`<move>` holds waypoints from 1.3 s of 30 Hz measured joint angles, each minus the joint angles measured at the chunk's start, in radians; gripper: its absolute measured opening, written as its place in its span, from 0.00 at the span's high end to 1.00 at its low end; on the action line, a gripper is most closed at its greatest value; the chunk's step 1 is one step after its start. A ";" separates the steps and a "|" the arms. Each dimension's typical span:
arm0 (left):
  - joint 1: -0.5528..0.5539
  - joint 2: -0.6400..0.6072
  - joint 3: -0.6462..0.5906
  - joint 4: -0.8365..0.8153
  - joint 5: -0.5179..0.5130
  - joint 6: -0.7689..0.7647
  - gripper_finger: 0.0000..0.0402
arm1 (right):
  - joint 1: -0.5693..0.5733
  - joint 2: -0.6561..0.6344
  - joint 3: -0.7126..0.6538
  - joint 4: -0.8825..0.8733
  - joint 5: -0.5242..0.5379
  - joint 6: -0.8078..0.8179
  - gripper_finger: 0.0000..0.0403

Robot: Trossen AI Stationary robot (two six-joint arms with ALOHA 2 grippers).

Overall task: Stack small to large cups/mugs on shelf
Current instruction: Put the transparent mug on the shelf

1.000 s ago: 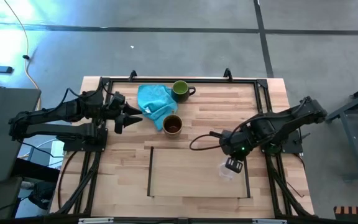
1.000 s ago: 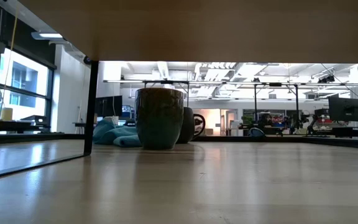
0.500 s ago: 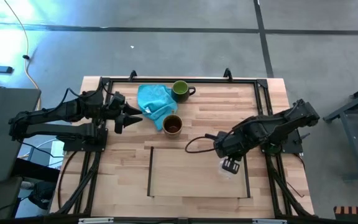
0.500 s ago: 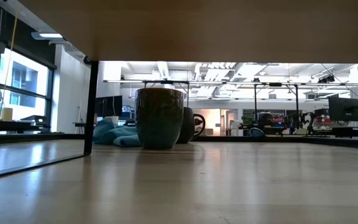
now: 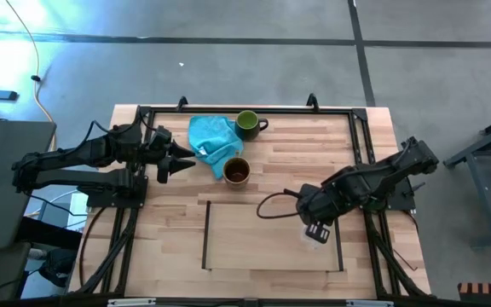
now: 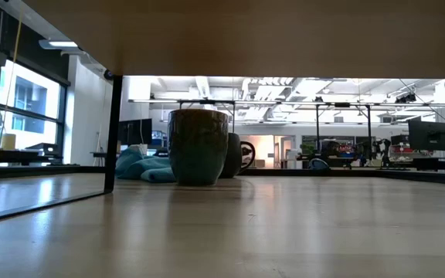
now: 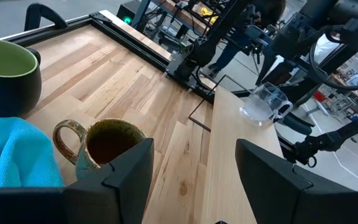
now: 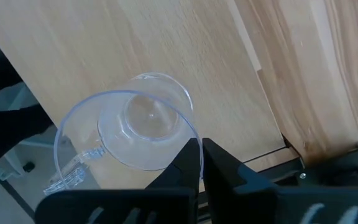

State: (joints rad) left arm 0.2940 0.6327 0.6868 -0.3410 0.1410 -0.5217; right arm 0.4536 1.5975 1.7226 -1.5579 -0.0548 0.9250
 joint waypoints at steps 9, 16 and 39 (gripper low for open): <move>0.000 0.000 0.000 -0.001 0.001 0.000 0.46 | 0.019 0.000 -0.001 0.000 0.006 0.041 1.00; 0.000 0.000 0.000 -0.001 0.008 -0.007 0.46 | 0.027 0.000 -0.002 0.001 0.010 0.044 1.00; 0.000 0.000 0.000 -0.001 0.008 -0.008 0.46 | 0.027 0.000 -0.003 0.009 0.000 -0.016 1.00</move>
State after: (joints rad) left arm 0.2943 0.6327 0.6868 -0.3424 0.1490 -0.5293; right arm 0.4808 1.5978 1.7191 -1.5485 -0.0548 0.9089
